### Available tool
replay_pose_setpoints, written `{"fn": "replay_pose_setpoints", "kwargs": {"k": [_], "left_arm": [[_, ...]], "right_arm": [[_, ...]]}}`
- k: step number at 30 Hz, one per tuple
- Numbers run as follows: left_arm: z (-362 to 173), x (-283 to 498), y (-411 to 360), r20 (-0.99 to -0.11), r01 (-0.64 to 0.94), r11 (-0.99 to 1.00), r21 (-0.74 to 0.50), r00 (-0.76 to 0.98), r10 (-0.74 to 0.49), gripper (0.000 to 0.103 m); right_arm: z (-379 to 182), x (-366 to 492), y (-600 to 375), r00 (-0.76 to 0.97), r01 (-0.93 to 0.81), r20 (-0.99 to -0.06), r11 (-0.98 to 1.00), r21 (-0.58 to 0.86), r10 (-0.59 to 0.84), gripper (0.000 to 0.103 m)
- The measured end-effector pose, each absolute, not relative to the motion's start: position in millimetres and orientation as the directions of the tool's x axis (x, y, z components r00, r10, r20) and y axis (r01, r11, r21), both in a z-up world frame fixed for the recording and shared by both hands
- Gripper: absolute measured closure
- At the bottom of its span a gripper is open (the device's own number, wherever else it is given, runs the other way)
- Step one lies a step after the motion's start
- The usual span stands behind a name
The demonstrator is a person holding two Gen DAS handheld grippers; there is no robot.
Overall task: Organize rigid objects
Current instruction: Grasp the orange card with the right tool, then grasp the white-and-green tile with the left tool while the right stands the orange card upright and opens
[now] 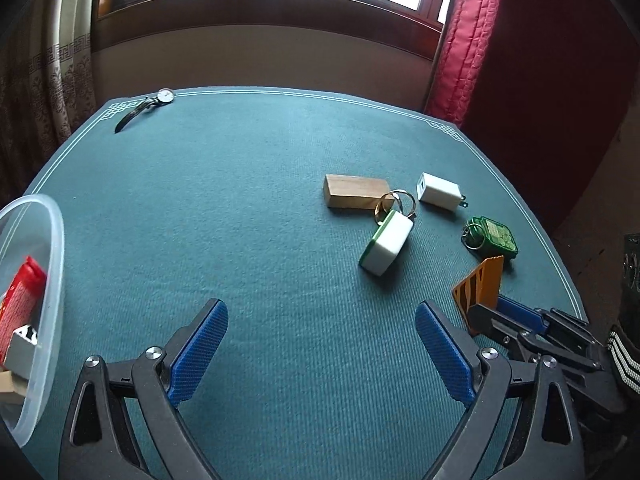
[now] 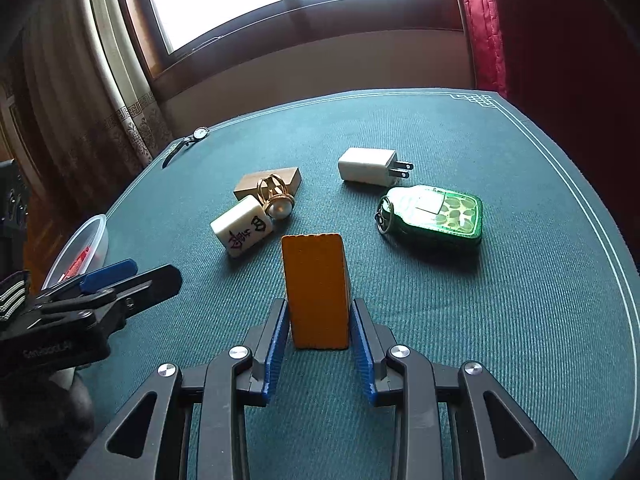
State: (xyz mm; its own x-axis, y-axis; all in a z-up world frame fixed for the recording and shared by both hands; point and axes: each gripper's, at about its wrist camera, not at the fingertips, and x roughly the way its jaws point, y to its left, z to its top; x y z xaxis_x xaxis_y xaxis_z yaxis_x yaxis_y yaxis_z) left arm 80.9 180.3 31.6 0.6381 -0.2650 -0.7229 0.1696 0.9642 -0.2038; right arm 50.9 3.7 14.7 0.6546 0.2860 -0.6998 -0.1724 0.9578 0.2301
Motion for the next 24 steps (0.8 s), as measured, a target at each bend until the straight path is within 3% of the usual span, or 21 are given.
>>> {"fn": "replay_pose_setpoints", "kwargs": {"k": [1, 4, 13, 24], "left_arm": [[30, 86, 177, -0.728, 0.176, 0.962, -0.211, 0.628, -0.275, 0.021], [25, 100, 165, -0.743, 0.2, 0.953, -0.228, 0.597, -0.303, 0.035], [30, 119, 125, -0.728, 0.311, 0.933, -0.183, 0.595, -0.34, 0.055], [24, 130, 122, -0.724, 0.292, 0.944, -0.155, 0.616, -0.31, 0.079]], "right_arm": [[15, 50, 3, 0.655, -0.172, -0.699, 0.958, 0.23, 0.286, 0.07], [14, 50, 2, 0.656, -0.17, -0.698, 0.957, 0.234, 0.287, 0.07], [14, 49, 2, 0.656, -0.169, -0.698, 0.957, 0.237, 0.289, 0.069], [14, 49, 2, 0.656, -0.169, -0.698, 0.957, 0.237, 0.289, 0.069]]}}
